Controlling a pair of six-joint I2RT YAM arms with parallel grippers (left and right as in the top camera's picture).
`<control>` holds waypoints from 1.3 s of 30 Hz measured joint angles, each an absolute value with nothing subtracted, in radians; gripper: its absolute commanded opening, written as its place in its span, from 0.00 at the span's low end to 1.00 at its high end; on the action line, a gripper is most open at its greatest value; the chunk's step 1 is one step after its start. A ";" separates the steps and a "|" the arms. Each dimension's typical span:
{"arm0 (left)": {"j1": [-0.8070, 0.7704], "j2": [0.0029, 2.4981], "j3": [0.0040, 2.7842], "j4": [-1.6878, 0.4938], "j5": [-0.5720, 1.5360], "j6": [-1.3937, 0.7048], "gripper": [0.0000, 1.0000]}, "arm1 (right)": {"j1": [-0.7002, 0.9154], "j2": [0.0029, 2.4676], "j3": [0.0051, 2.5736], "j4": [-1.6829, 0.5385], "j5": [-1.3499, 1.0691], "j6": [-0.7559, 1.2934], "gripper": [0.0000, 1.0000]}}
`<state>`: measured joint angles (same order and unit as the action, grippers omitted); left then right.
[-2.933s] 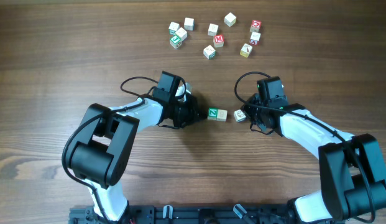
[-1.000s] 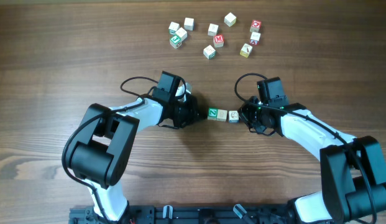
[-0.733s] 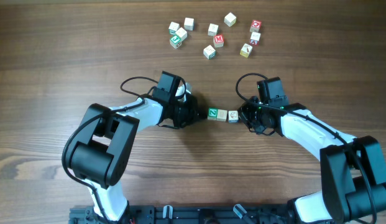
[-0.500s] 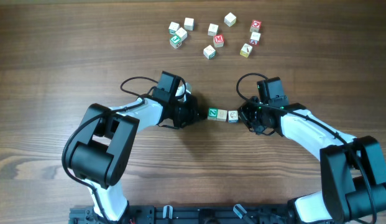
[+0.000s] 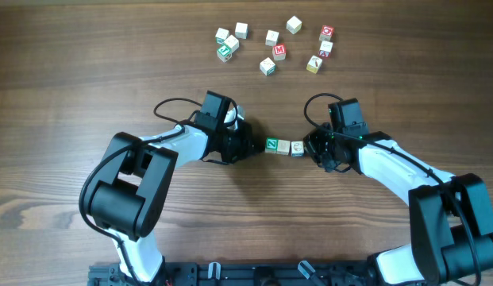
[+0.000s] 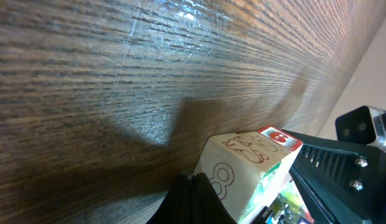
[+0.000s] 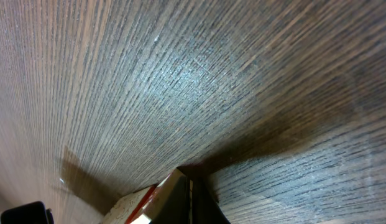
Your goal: Form a horizontal line
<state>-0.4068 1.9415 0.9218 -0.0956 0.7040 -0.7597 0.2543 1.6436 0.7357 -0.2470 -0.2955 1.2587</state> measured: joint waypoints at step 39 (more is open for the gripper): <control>-0.407 1.941 0.922 -0.096 0.704 -0.760 0.04 | 0.254 1.644 0.736 -0.246 -0.307 1.456 0.05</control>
<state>-0.4068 1.9411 0.9218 -0.0956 0.7040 -0.7597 0.2543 1.6436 0.7357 -0.2462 -0.3073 1.4555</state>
